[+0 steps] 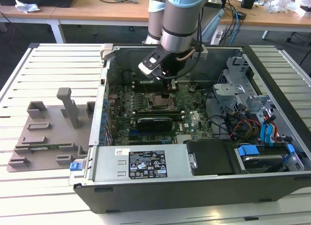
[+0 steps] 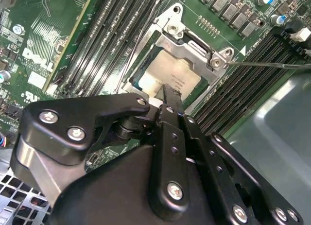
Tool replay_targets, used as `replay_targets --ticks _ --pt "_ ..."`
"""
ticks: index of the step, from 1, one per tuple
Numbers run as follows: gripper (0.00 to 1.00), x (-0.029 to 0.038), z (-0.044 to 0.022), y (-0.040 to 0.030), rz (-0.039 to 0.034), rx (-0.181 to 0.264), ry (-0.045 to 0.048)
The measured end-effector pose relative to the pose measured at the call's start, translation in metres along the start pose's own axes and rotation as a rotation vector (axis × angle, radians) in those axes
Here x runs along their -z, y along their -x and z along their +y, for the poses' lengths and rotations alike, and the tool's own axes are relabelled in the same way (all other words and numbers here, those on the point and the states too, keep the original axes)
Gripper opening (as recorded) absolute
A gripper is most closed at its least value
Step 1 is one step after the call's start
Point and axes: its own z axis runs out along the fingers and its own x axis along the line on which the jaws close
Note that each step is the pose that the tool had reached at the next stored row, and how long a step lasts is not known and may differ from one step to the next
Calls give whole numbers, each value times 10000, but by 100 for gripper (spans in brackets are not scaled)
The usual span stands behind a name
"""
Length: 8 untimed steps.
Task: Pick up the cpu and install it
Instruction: 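Close the cpu cover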
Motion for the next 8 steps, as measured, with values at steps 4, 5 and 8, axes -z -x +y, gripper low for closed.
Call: replay_targets --ticks 4,5,8 --pt "11 -41 -147 -15 -1 -1 -1" --pt "11 -49 -200 -21 0 1 1" --pt "11 -107 -277 -30 -1 -1 -1"
